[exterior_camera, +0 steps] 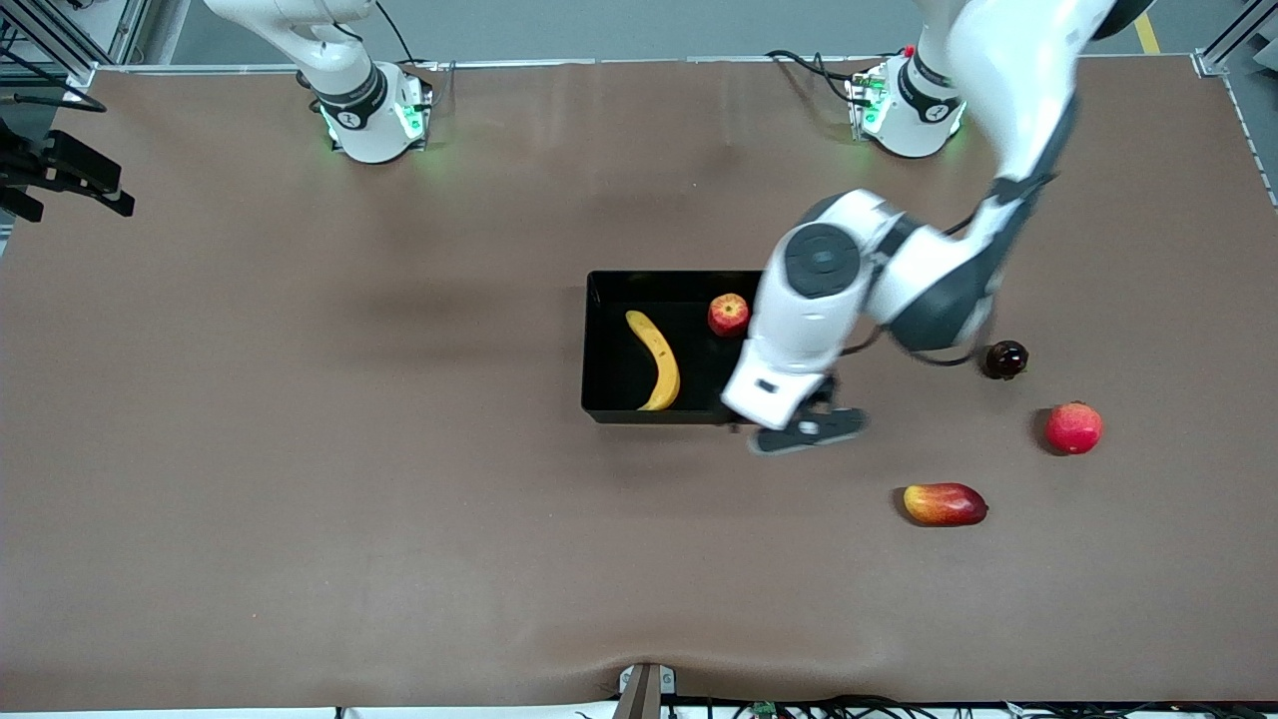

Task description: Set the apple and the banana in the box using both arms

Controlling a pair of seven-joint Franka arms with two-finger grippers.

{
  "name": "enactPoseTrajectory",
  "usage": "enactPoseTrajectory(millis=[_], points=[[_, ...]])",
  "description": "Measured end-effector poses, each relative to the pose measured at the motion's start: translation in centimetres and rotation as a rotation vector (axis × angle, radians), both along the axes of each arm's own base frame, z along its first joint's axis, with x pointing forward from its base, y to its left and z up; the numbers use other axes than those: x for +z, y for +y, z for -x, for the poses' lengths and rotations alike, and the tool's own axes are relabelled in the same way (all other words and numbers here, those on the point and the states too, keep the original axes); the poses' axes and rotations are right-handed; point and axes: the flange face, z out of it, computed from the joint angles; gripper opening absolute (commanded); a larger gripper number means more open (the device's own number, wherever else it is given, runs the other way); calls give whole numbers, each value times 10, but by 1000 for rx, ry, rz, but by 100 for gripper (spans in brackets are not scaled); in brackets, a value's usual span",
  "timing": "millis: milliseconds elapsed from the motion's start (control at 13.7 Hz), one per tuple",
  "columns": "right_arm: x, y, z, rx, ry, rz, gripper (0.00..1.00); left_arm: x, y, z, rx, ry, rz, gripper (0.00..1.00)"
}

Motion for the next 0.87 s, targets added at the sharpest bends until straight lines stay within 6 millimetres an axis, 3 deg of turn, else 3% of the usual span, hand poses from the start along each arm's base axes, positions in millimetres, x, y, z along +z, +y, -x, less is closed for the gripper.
enactPoseTrajectory(millis=[219, 437, 874], points=[[0, 0, 0, 0, -1, 0, 100, 77, 81, -9, -111, 6, -7, 100], [1, 0, 0, 0, -2, 0, 100, 140, 146, 2, -217, 9, -41, 100], [1, 0, 0, 0, -3, 0, 100, 202, 199, 38, -229, 51, -36, 100]])
